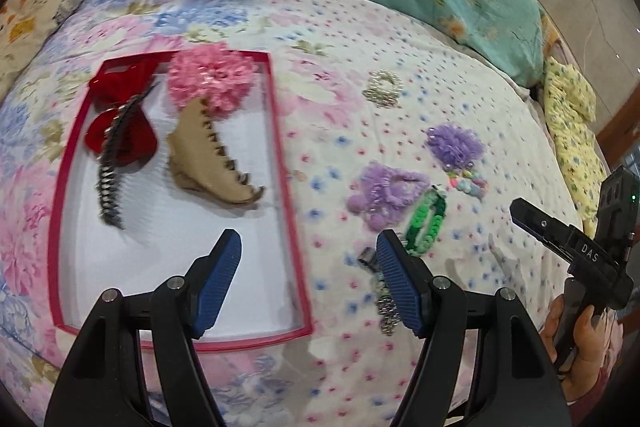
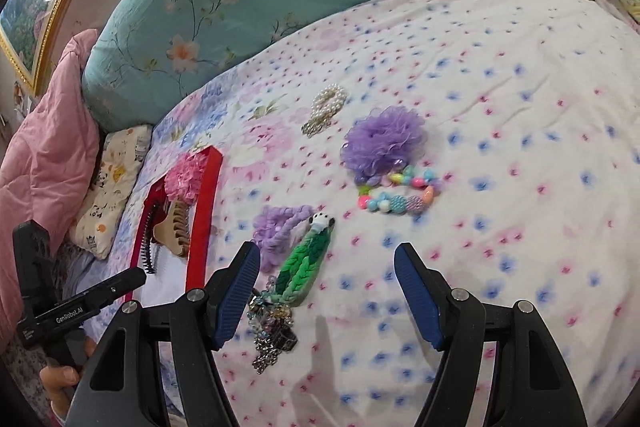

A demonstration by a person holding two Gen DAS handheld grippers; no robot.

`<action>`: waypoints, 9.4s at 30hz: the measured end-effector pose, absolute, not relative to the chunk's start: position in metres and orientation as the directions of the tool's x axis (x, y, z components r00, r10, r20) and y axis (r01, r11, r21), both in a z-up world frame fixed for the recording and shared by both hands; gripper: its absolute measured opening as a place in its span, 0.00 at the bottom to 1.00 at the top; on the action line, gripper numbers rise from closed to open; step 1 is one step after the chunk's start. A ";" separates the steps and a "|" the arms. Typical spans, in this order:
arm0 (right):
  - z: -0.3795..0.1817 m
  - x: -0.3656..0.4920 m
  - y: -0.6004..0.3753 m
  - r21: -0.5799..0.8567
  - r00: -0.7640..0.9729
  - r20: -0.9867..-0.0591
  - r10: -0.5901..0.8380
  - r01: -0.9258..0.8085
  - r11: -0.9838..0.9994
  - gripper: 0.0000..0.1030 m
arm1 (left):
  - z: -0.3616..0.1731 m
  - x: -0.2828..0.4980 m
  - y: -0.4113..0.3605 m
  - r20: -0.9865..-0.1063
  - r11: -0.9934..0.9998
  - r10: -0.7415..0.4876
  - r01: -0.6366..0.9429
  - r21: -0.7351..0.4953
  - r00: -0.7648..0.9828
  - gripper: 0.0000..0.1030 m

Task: Organize jewelry
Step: 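Grasp the purple scrunchie with the left tool while the right tool grasps the purple flower clip, then lower both purple pieces into the box beside the comb and open the tools, then move both open tools out of the box toward the green keychain and bead bracelet, then grasp the green braided keychain with the left tool while the right tool grasps the pastel bead bracelet, then carry the green keychain and pastel bracelet over the box with both tools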

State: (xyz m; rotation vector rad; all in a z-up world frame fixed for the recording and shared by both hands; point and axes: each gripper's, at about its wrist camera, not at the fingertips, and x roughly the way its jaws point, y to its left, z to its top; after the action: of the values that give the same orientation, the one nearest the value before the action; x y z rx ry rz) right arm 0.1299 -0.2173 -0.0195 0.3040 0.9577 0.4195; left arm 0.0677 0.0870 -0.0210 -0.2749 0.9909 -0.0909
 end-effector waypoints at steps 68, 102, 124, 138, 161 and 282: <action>-0.001 0.168 -0.192 0.480 0.502 -0.667 0.550 -0.275 0.833 0.11 | -0.032 0.095 0.060 -0.782 0.929 -0.329 0.033 -0.369 0.530 0.17; -0.027 0.098 -0.014 0.526 0.230 -0.676 0.700 -0.515 0.677 0.11 | -0.044 0.002 0.214 -0.778 0.877 -0.170 -0.268 -0.400 0.605 0.17; -0.074 0.118 0.022 0.431 0.211 -0.779 0.590 -0.503 0.749 0.15 | -0.094 0.034 0.243 -0.829 0.861 -0.146 -0.343 -0.375 0.539 0.17; -0.071 0.117 0.019 0.453 0.207 -0.768 0.606 -0.493 0.743 0.31 | -0.089 0.035 0.246 -0.838 0.860 -0.128 -0.362 -0.360 0.530 0.25; -0.038 0.107 -0.029 0.487 0.273 -0.725 0.632 -0.446 0.751 0.51 | -0.063 0.018 0.238 -0.819 0.863 -0.099 -0.361 -0.353 0.565 0.42; -0.006 0.095 -0.151 0.529 0.314 -0.693 0.649 -0.391 0.753 0.12 | -0.033 0.002 0.126 -0.757 0.896 -0.330 -0.065 -0.439 0.564 0.19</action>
State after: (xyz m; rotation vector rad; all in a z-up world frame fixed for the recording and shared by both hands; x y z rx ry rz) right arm 0.0952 -0.1514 -0.0063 0.2840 1.0447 0.6980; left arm 0.0016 0.1261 -0.0331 -0.4507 0.9672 -0.1619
